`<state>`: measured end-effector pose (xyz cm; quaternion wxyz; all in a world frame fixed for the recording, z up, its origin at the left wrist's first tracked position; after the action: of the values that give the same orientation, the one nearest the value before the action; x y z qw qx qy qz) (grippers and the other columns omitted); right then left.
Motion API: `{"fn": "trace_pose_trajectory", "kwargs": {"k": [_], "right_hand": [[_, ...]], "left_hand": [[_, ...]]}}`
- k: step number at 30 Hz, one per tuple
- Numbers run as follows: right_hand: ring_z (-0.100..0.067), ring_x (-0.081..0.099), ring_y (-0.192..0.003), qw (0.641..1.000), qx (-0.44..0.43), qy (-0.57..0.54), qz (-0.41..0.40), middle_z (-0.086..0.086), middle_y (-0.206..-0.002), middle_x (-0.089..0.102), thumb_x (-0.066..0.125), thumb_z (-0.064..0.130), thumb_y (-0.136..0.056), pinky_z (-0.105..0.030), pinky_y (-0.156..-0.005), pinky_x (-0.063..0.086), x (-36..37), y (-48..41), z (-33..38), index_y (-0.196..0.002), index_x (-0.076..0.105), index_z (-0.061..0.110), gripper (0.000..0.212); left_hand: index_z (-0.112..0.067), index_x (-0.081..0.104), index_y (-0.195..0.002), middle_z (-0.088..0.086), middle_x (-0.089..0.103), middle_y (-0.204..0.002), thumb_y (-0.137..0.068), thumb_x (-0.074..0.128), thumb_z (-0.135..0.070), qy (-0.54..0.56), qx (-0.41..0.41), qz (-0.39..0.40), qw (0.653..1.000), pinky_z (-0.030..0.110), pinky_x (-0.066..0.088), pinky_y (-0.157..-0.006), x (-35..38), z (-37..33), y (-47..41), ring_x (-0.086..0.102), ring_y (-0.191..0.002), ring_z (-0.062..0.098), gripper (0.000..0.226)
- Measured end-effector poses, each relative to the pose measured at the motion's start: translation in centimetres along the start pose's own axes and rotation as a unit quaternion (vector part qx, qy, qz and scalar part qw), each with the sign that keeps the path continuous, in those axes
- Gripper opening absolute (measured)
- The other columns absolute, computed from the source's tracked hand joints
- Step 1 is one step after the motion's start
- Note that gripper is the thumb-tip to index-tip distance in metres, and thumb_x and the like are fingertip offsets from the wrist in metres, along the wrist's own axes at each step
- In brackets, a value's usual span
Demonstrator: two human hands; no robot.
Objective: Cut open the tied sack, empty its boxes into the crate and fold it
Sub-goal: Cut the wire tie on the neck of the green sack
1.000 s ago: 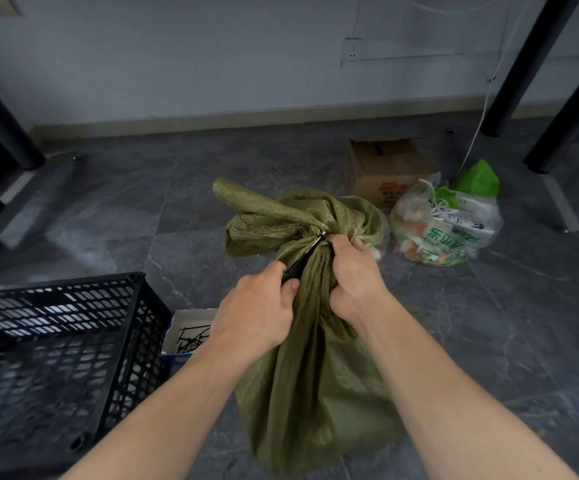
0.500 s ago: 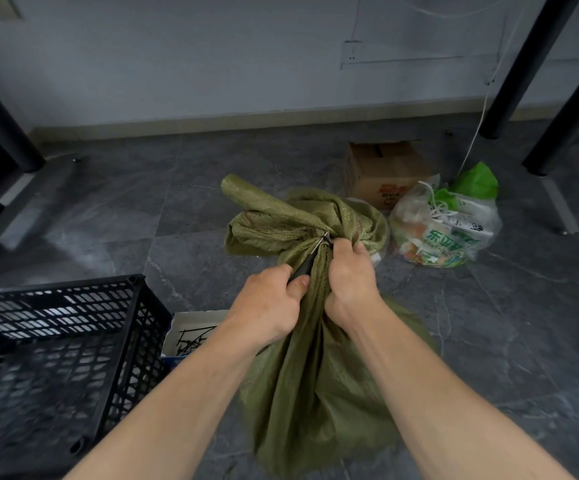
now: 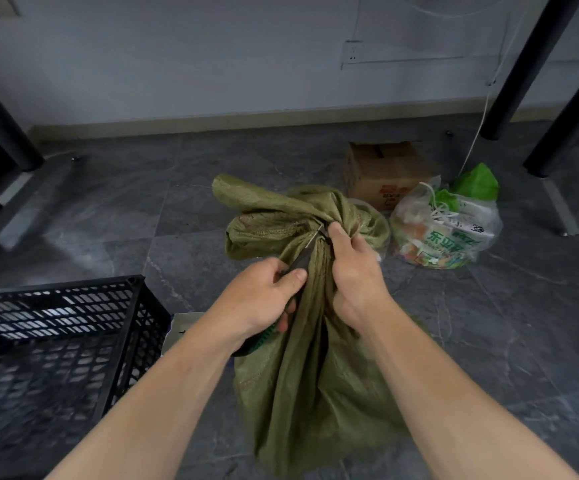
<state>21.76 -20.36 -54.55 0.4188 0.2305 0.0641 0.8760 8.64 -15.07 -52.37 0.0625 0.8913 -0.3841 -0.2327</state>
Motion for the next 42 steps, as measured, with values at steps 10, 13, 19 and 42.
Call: {"fn": "trace_pose_trajectory", "kwargs": {"k": [10,13,19,42], "right_hand": [[-0.025,0.069,-0.073,0.993,0.028,-0.028,0.111,-0.015,-0.086,0.068,0.058,0.005,-0.095,-0.042,-0.071,0.056,0.9,0.8,0.9,-0.102,0.052,0.007,0.010],[-0.025,0.070,-0.071,0.995,0.029,-0.037,0.088,-0.016,-0.086,0.069,0.056,0.004,-0.096,-0.039,-0.066,0.060,0.7,0.7,0.4,-0.109,0.055,0.002,0.013],[-0.025,0.064,-0.055,0.992,0.077,-0.094,0.032,-0.016,-0.076,0.062,0.052,0.007,-0.095,-0.037,-0.054,0.055,0.1,0.6,-0.7,-0.097,0.054,0.011,0.005],[-0.030,0.064,-0.087,0.974,0.121,-0.186,0.054,-0.019,-0.094,0.063,0.053,0.006,-0.095,-0.045,-0.095,0.053,2.0,0.4,-0.9,-0.115,0.058,0.007,0.021]], "left_hand": [[-0.024,0.054,-0.104,-0.002,0.065,-0.085,-0.089,0.061,-0.034,-0.265,0.097,-0.031,0.959,0.040,0.055,-0.071,-2.3,-1.3,0.7,0.064,-0.074,0.017,0.019],[-0.027,0.039,-0.119,-0.005,0.058,-0.099,-0.099,0.042,-0.045,-0.397,0.099,-0.055,0.911,0.046,0.052,-0.079,-1.9,-1.3,1.2,0.062,-0.090,0.025,0.027],[-0.022,0.036,-0.125,-0.003,0.062,-0.118,-0.101,0.031,-0.047,-0.508,0.157,-0.146,0.834,0.035,0.036,-0.064,-0.2,-2.6,2.4,0.067,-0.093,0.028,0.034],[-0.019,0.037,-0.126,0.003,0.063,-0.112,-0.101,0.030,-0.046,-0.409,0.109,-0.221,0.878,0.040,0.045,-0.069,-3.5,-2.5,1.8,0.065,-0.091,0.033,0.037]]}}
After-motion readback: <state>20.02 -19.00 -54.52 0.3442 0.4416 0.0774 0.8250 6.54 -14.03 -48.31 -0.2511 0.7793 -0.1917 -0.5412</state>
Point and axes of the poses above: each hand's wrist, its own y-axis away from the middle knuckle, its own x-axis out of the palm, z = x × y, the point moved 8 cm from there along -y, towards the middle knuckle
